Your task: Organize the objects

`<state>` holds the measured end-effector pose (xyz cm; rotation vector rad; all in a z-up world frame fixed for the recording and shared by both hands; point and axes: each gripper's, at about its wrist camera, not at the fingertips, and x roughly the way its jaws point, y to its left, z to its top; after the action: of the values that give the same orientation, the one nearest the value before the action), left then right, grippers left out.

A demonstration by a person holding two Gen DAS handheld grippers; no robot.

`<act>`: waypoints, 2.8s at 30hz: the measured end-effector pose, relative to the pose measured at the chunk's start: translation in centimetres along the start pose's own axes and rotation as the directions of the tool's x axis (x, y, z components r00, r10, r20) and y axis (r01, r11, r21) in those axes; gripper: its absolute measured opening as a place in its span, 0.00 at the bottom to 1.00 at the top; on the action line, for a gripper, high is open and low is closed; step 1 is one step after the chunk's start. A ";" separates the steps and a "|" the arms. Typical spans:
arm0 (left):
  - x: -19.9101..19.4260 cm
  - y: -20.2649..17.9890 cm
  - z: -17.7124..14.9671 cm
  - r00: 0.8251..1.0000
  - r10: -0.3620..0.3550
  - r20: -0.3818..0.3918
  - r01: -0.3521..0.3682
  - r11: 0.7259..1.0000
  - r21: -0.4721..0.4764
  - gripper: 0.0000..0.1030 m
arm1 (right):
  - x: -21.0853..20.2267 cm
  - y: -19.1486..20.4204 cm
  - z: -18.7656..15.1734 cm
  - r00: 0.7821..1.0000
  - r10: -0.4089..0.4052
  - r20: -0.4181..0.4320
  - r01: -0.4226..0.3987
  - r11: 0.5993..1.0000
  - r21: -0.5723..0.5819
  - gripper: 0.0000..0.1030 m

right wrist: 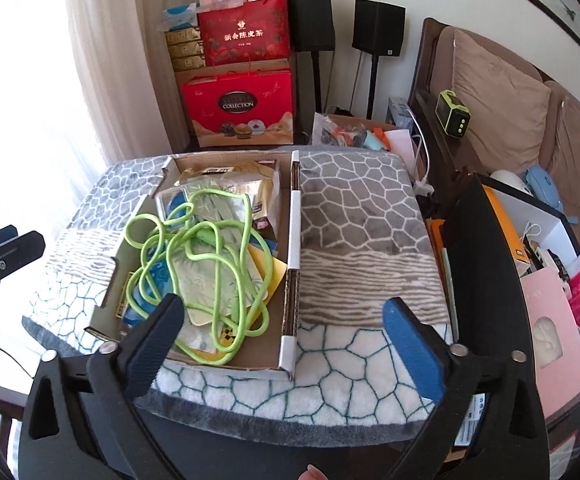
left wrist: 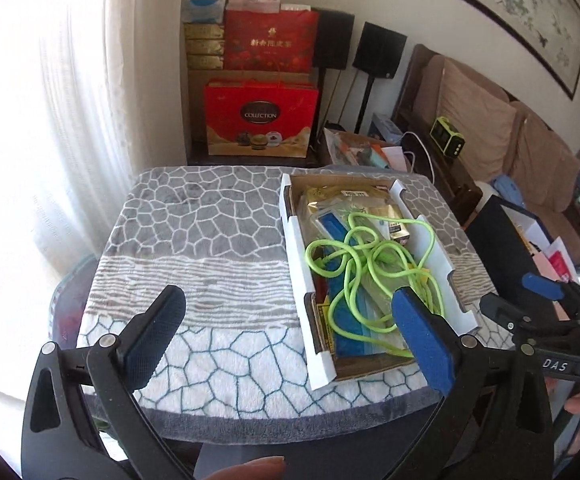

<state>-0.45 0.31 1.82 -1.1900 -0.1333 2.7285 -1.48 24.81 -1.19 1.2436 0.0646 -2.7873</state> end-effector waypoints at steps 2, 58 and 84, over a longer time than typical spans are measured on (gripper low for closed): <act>-0.3 0.0 -0.5 1.000 -0.003 0.000 0.003 1.000 -0.002 1.00 | -0.5 0.2 -0.3 1.000 0.006 0.004 -0.006 1.000 0.005 0.99; -0.9 -1.1 -6.0 0.992 0.121 0.021 -0.121 0.993 0.002 1.00 | -3.4 2.2 -5.0 0.995 -0.047 0.089 0.045 0.999 0.021 1.00; -0.9 -0.8 -6.2 0.993 0.121 0.017 -0.121 0.993 -0.005 1.00 | -3.4 2.3 -5.1 0.995 -0.045 0.088 0.043 0.999 0.021 1.00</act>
<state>4.82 1.08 -1.59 -1.2136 -0.0711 2.8438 4.77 23.09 -2.06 1.1351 0.0598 -2.8834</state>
